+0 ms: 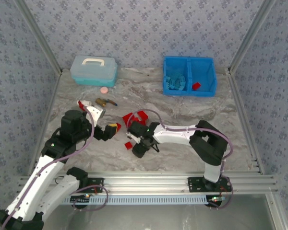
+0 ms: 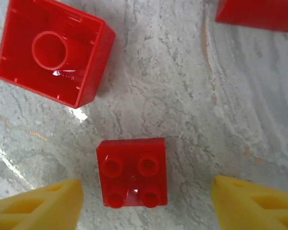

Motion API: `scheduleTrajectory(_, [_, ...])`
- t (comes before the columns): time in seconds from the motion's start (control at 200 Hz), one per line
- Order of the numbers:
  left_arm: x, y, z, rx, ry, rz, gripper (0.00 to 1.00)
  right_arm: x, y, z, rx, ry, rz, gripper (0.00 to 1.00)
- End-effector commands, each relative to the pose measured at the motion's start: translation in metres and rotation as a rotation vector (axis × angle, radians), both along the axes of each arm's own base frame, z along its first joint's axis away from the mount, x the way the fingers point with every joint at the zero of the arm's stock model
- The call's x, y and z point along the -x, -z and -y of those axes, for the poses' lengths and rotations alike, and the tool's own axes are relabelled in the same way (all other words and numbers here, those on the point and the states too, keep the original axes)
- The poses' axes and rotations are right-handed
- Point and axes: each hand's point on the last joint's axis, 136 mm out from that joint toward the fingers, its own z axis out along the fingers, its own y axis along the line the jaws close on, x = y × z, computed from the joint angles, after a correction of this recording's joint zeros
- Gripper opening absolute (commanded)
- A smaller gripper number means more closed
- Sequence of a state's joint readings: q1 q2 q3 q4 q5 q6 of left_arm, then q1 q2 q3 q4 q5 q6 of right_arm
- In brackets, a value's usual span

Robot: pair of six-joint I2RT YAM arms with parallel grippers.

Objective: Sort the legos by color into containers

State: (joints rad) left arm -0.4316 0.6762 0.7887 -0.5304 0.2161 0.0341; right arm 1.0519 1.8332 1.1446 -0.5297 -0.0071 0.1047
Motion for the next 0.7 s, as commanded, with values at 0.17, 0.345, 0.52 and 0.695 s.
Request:
scheduleTrajectory(0.17, [0.001,-0.002,0.000,-0.004,0.008,0.002,0.99,-0.001,0.017,0.014,0.142,-0.032,0.048,0.35])
scheduleTrajectory(0.345, [0.001,-0.001,-0.001,-0.006,0.006,-0.002,0.99,0.001,0.013,0.012,0.128,-0.039,0.042,0.33])
scheduleTrajectory(0.52, [0.001,-0.001,0.000,-0.004,0.006,-0.004,0.99,-0.022,-0.038,0.005,-0.014,0.046,0.112,0.32])
scheduleTrajectory(0.695, [0.002,-0.003,0.002,0.004,0.018,-0.001,0.99,-0.085,-0.113,0.035,-0.202,0.261,0.256,0.33])
